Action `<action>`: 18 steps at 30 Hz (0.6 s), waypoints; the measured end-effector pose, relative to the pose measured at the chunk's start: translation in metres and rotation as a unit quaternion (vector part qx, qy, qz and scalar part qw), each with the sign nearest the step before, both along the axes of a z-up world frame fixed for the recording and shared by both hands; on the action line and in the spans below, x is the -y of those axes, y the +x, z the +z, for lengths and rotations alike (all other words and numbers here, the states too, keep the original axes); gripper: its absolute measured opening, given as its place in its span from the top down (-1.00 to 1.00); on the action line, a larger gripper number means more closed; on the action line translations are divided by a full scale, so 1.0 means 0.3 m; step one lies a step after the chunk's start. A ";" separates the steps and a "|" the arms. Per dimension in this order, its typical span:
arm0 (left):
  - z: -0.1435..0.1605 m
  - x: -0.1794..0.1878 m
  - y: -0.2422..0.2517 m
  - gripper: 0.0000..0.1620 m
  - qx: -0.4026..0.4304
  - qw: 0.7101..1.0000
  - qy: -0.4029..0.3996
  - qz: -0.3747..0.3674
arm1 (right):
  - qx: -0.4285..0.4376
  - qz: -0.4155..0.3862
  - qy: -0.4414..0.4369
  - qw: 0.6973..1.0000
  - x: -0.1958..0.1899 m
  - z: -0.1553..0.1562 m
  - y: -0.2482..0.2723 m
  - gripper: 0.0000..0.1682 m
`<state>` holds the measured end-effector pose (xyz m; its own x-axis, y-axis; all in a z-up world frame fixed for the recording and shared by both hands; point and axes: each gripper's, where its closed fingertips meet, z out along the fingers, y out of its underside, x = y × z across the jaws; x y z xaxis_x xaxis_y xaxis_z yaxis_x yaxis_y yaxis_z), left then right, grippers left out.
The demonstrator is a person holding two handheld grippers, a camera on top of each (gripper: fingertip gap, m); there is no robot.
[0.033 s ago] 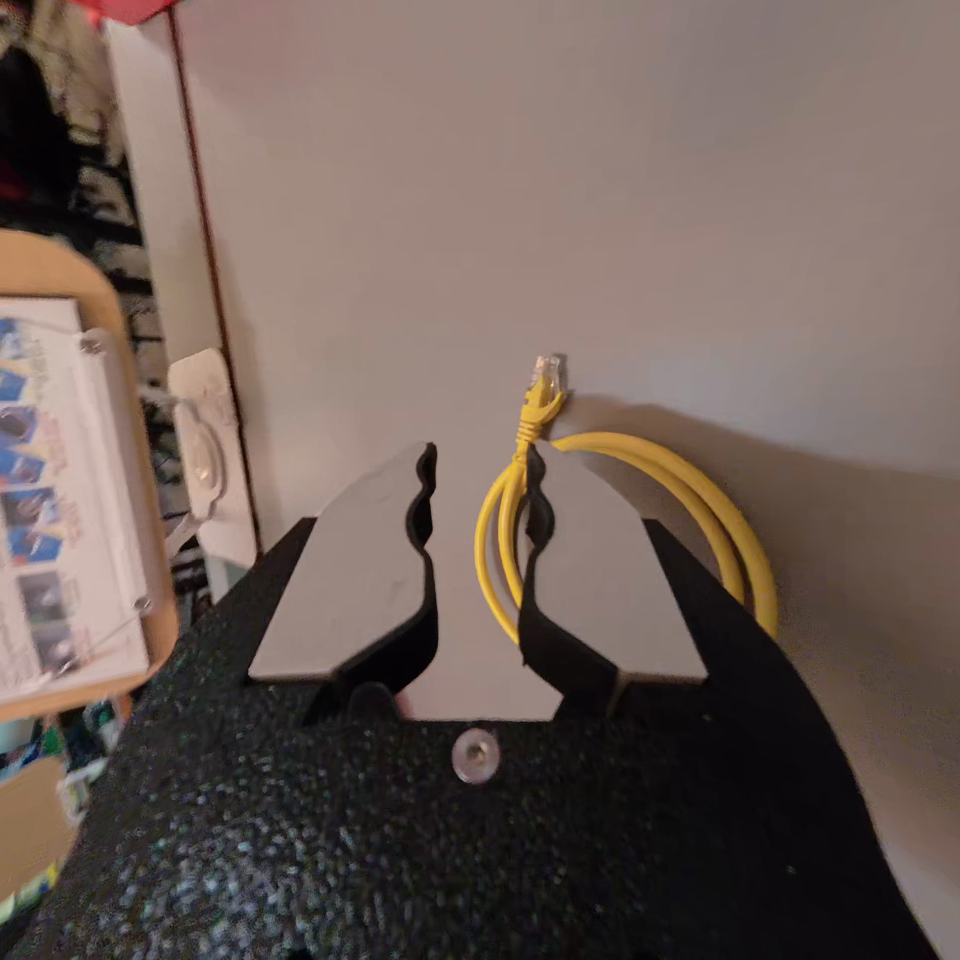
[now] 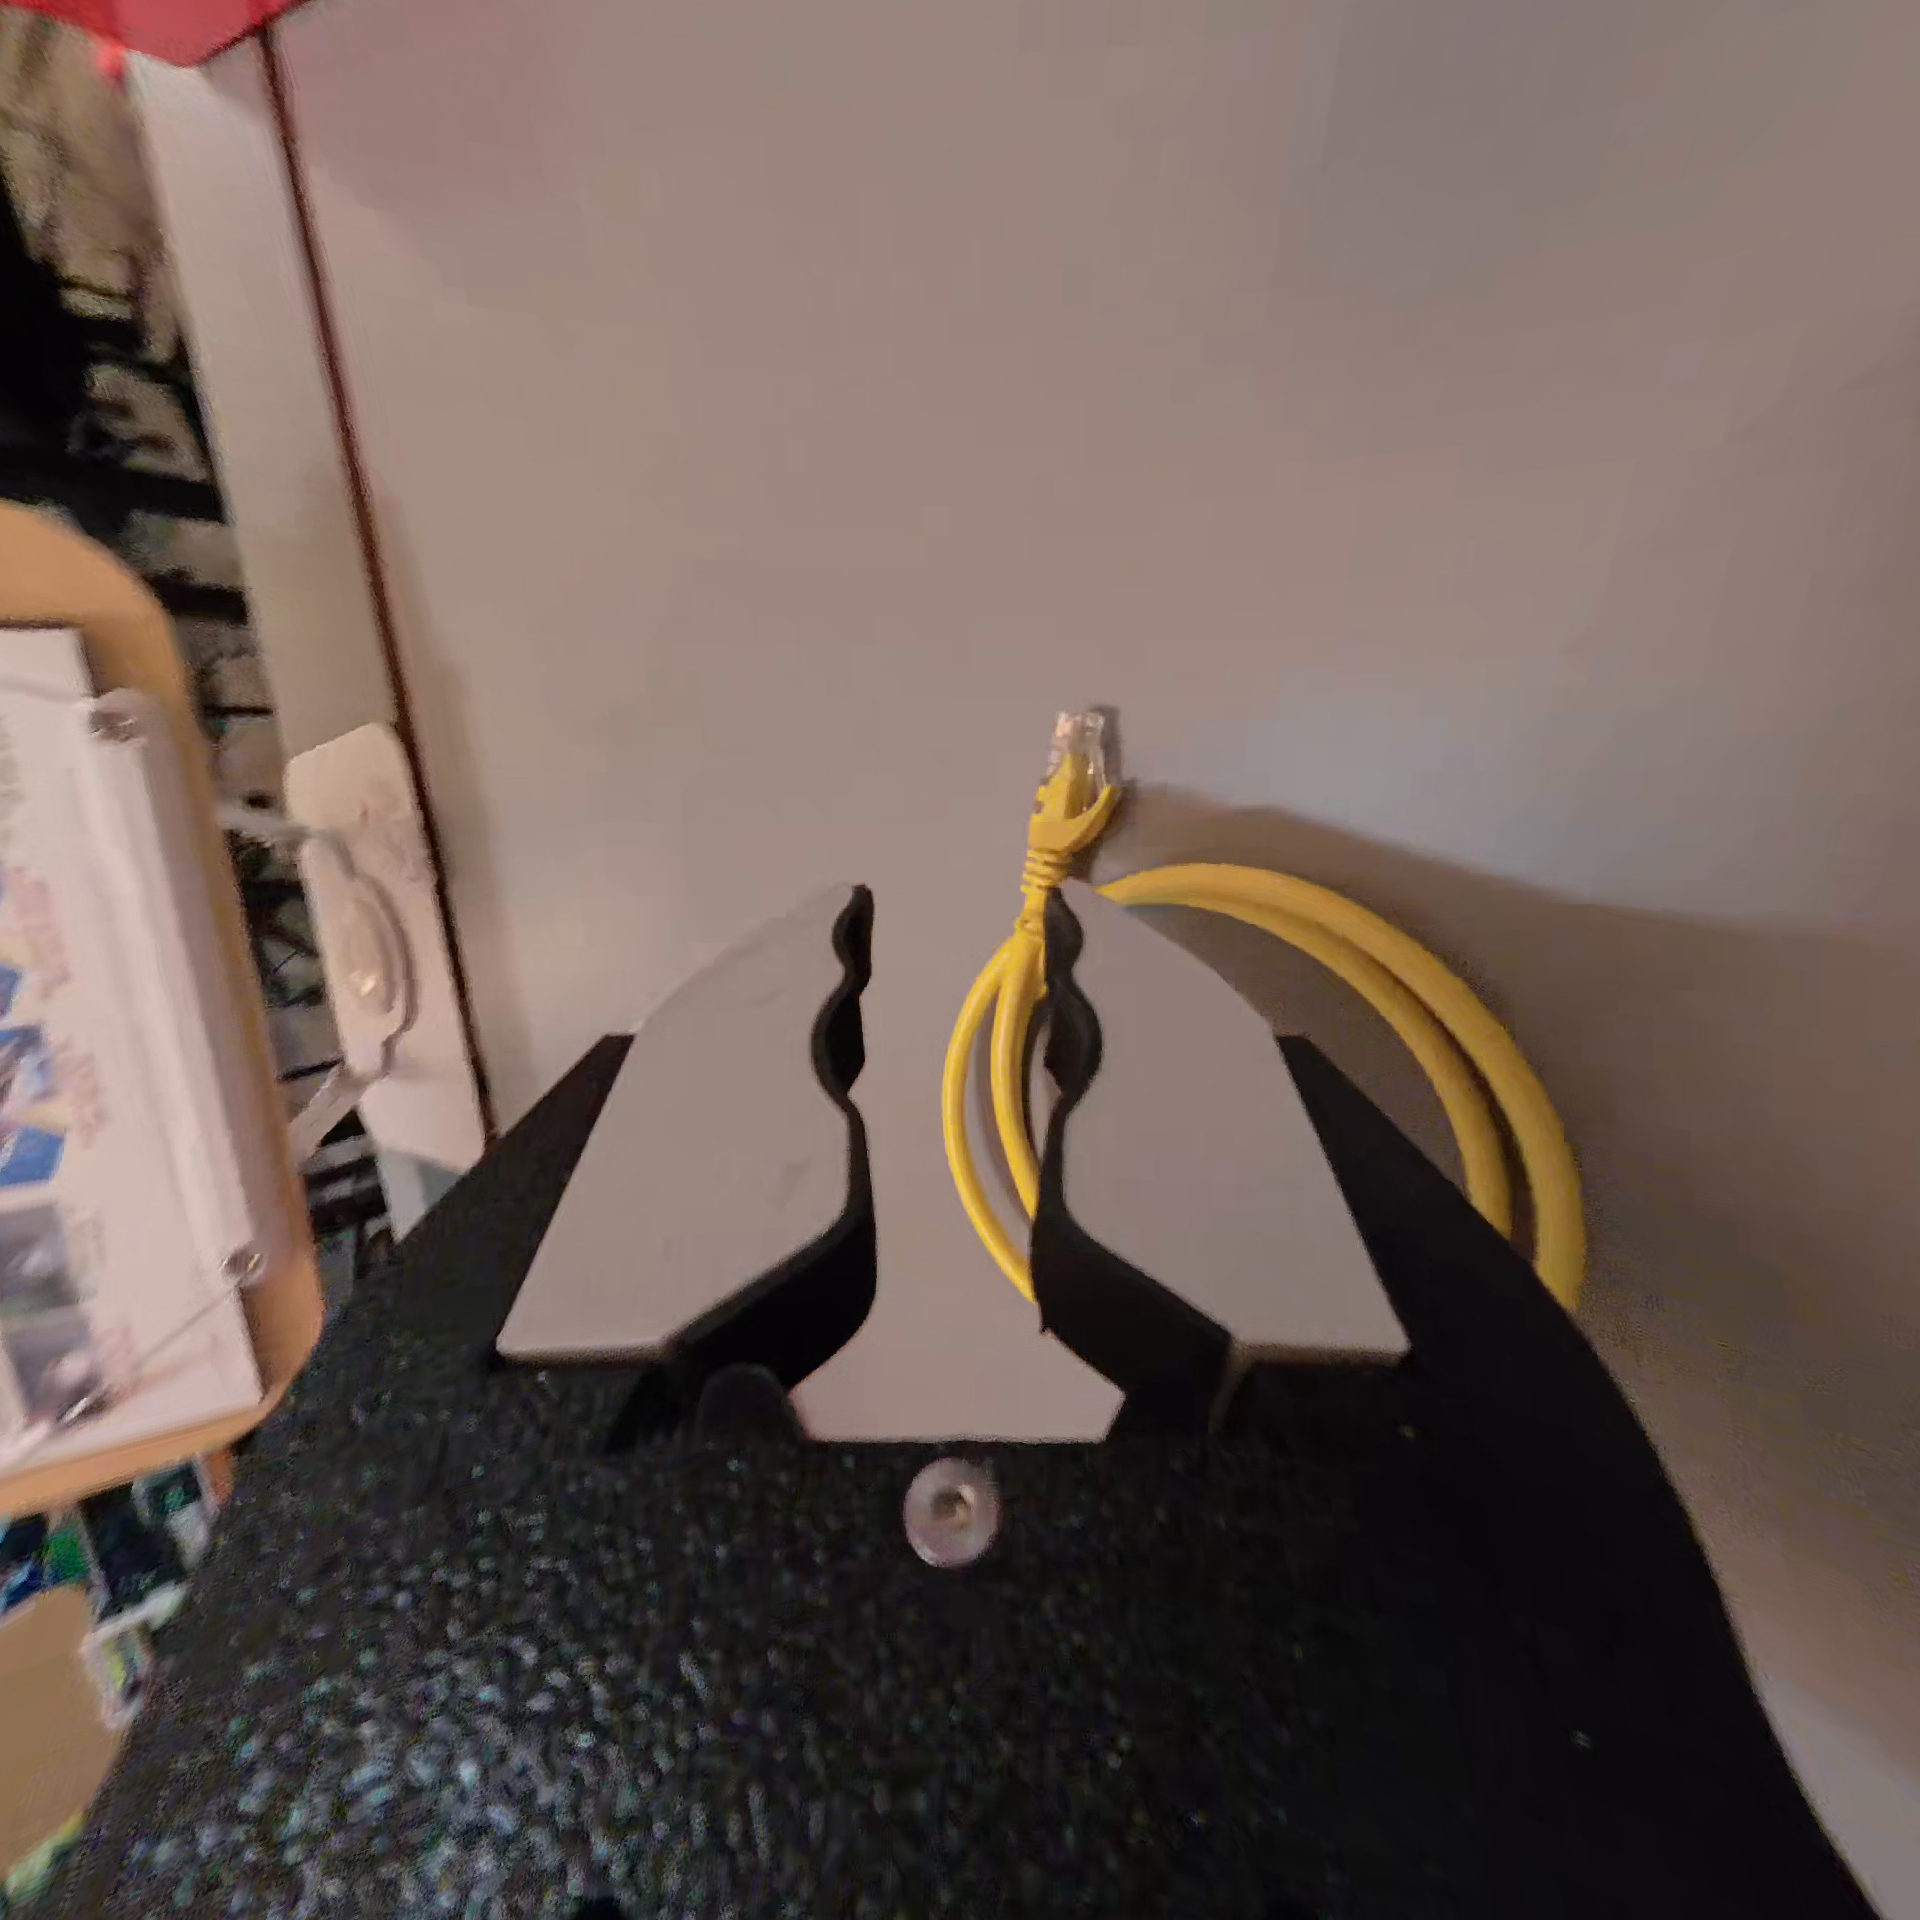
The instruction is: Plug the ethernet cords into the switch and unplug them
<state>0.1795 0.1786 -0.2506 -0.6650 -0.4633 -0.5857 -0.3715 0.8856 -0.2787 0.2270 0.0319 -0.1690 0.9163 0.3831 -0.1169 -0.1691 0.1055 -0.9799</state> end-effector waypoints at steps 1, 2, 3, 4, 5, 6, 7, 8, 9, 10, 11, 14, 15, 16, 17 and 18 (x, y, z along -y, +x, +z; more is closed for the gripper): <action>-0.023 -0.006 0.007 0.62 -0.019 1.000 -0.003 -0.013 | 0.003 0.001 -0.002 1.000 0.001 0.000 -0.002 0.25; -0.046 -0.011 0.010 0.62 -0.041 0.999 -0.008 -0.023 | 0.006 0.001 -0.002 1.000 0.002 0.001 -0.003 0.25; -0.069 -0.010 0.005 0.62 -0.068 0.997 -0.016 -0.032 | 0.007 0.002 -0.001 1.000 0.004 0.004 -0.004 0.25; -0.084 -0.009 0.004 0.62 -0.087 0.995 -0.025 -0.038 | 0.007 0.002 0.002 1.000 0.007 0.006 -0.003 0.25; -0.091 -0.007 0.008 0.62 -0.094 0.994 -0.035 -0.039 | 0.006 0.002 0.003 1.000 0.009 0.009 -0.001 0.25; -0.096 -0.004 0.010 0.62 -0.102 0.993 -0.045 -0.042 | 0.005 0.001 0.005 1.000 0.011 0.011 0.002 0.25; -0.103 0.000 0.008 0.66 -0.110 0.991 -0.050 -0.047 | 0.004 0.000 0.006 1.000 0.013 0.012 0.005 0.25; -0.108 0.001 0.010 0.71 -0.112 0.991 -0.050 -0.053 | 0.003 0.000 0.007 1.000 0.015 0.011 0.008 0.25; -0.113 0.002 0.010 0.78 -0.114 0.991 -0.048 -0.059 | 0.001 -0.001 0.007 1.000 0.016 0.011 0.011 0.25; -0.117 0.001 0.004 0.85 -0.121 0.990 -0.043 -0.064 | 0.000 -0.001 0.007 1.000 0.017 0.010 0.014 0.25; -0.115 -0.007 0.001 0.79 -0.126 0.989 -0.036 -0.063 | -0.002 0.000 0.007 1.000 0.018 0.009 0.014 0.25; -0.101 -0.021 -0.031 0.62 -0.162 0.984 -0.040 -0.055 | -0.002 -0.001 0.007 1.000 0.022 0.006 0.018 0.25; -0.098 -0.025 -0.036 0.58 -0.165 0.984 -0.038 -0.055 | -0.003 -0.001 0.008 1.000 0.022 0.006 0.019 0.25; -0.101 -0.032 -0.038 0.55 -0.166 0.984 -0.028 -0.058 | -0.004 0.000 0.009 1.000 0.022 0.007 0.019 0.25; -0.110 -0.042 -0.038 0.51 -0.165 0.984 -0.009 -0.063 | -0.005 0.000 0.009 1.000 0.022 0.006 0.020 0.25; -0.121 -0.054 -0.035 0.47 -0.163 0.984 0.016 -0.071 | -0.005 0.000 0.008 1.000 0.021 0.005 0.021 0.25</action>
